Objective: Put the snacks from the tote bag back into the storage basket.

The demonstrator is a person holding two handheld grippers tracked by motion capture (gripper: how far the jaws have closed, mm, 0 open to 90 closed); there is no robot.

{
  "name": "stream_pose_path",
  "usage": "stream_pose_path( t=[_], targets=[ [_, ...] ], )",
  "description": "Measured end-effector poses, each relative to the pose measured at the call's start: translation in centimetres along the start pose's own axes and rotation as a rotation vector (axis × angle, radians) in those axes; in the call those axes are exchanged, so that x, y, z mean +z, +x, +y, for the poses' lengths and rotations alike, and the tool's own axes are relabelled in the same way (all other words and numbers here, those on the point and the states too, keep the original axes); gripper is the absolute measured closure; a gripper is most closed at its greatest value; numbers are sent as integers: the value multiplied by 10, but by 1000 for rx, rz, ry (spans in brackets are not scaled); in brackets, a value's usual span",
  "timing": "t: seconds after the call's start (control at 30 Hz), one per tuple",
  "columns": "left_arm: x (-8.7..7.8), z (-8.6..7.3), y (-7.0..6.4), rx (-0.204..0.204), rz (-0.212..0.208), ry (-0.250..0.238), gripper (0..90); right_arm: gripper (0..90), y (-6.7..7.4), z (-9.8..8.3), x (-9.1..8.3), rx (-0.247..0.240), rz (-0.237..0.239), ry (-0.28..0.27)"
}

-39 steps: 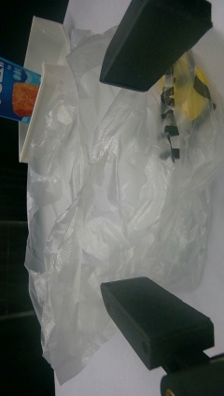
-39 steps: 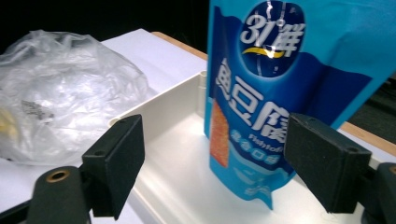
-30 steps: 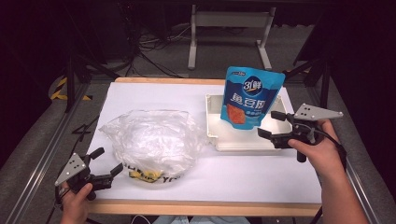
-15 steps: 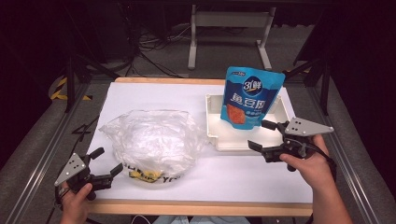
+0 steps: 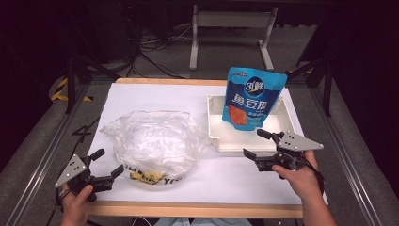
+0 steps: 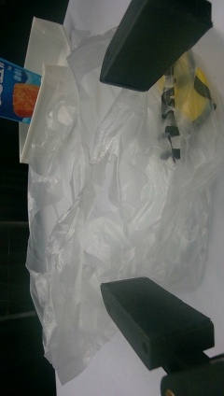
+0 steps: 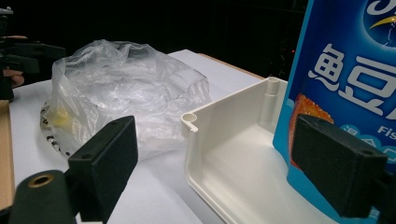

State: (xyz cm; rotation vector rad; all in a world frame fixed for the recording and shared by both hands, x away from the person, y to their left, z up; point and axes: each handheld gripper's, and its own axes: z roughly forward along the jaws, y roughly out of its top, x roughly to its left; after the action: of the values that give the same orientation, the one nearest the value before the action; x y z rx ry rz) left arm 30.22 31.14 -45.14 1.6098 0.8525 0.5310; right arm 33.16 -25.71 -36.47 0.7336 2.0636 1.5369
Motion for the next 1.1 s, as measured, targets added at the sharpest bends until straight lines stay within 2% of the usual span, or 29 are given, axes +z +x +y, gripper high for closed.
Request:
stream_pose_path(
  t=[0.27,0.5,0.63,0.77,1.0,1.1],
  targets=[
    [0,0,0,-1,-3,-1,38,153,2,-23,7,21,22,19],
    [-1,0,0,0,-8,-5,38,153,1,-37,14,29,21,33],
    [-1,1,0,3,-12,-5,38,153,0,-49,18,34,40,51],
    [-1,1,0,0,-14,-4,37,153,-1,-57,20,51,34,75],
    [0,1,0,2,-27,0,37,153,-1,-65,26,47,73,95],
    [0,1,0,3,-30,-2,37,153,-1,-68,27,48,72,95]
  ],
)
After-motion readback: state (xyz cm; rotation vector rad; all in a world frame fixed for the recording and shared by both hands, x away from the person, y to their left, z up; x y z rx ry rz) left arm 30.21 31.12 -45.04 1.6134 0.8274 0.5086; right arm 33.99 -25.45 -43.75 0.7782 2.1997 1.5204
